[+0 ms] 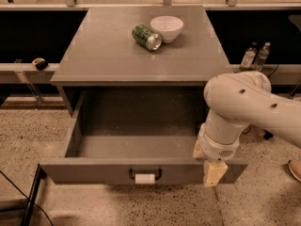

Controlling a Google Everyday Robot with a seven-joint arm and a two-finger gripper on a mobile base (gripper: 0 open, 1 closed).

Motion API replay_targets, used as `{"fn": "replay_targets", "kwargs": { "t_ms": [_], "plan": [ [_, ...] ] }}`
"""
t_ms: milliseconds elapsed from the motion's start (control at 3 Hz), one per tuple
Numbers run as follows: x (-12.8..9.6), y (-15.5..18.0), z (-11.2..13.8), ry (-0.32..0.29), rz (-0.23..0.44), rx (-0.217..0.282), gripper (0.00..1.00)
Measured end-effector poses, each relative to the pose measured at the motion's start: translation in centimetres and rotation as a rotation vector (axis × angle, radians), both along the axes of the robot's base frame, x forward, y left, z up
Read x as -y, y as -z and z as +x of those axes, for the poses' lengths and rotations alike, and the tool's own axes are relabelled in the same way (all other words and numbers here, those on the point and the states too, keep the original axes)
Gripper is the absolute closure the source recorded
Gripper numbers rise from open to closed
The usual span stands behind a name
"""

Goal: Open top drawer

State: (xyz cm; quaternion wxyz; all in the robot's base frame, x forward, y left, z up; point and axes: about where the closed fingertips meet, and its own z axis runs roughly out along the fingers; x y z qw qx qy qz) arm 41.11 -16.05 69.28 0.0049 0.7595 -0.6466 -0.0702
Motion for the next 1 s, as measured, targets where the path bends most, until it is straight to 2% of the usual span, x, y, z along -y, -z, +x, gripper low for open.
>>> {"fn": "replay_targets", "kwargs": {
  "t_ms": [333,667,1000],
  "plan": [
    [-0.3,-2.6,-2.2,-0.017,0.0,0.028,0.39],
    [-1.4,-5.4,-2.0,-0.047,-0.007,0.099,0.35],
    [-3.3,-5.9,0.2,-0.077,-0.007,0.151,0.48]
  ]
}}
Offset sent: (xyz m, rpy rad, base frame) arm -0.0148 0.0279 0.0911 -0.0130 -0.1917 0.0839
